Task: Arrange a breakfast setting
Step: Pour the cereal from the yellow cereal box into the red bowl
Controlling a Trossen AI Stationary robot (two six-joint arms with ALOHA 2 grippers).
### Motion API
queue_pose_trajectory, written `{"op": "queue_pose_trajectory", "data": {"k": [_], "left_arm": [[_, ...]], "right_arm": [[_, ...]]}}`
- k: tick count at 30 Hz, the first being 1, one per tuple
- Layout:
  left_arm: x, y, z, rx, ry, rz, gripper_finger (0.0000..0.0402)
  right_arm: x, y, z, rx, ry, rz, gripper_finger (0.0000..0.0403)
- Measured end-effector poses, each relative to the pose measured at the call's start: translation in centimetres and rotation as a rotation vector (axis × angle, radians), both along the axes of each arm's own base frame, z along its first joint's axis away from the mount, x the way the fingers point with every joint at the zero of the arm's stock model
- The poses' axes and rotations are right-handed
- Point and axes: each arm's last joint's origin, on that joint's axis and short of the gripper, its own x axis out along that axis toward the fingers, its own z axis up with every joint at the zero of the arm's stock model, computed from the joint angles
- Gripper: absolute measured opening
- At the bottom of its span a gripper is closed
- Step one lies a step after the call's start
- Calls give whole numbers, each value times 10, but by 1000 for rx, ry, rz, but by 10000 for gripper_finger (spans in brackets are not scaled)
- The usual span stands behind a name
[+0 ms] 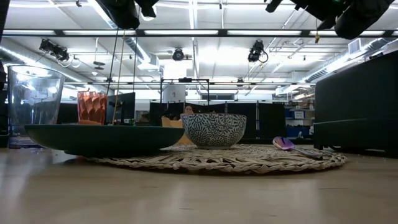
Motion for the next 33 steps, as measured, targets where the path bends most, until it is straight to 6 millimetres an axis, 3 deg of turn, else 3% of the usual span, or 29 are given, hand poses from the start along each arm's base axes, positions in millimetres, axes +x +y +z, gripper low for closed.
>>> {"op": "queue_pose_trajectory", "data": {"k": [8, 14, 24, 33], "left_arm": [[4, -1, -3, -23, 50, -15, 105], [8, 0, -9, -13, 115, 26, 105], [9, 3, -10, -21, 140, 50, 105], [8, 4, -9, -29, 135, 51, 116]], "right_arm": [[-3, -1, 3, -33, -32, 43, 353], [-6, -1, 6, -62, -77, 2, 354], [5, -5, 11, -33, -89, -12, 316], [12, -7, 15, -41, -94, -9, 238]]}}
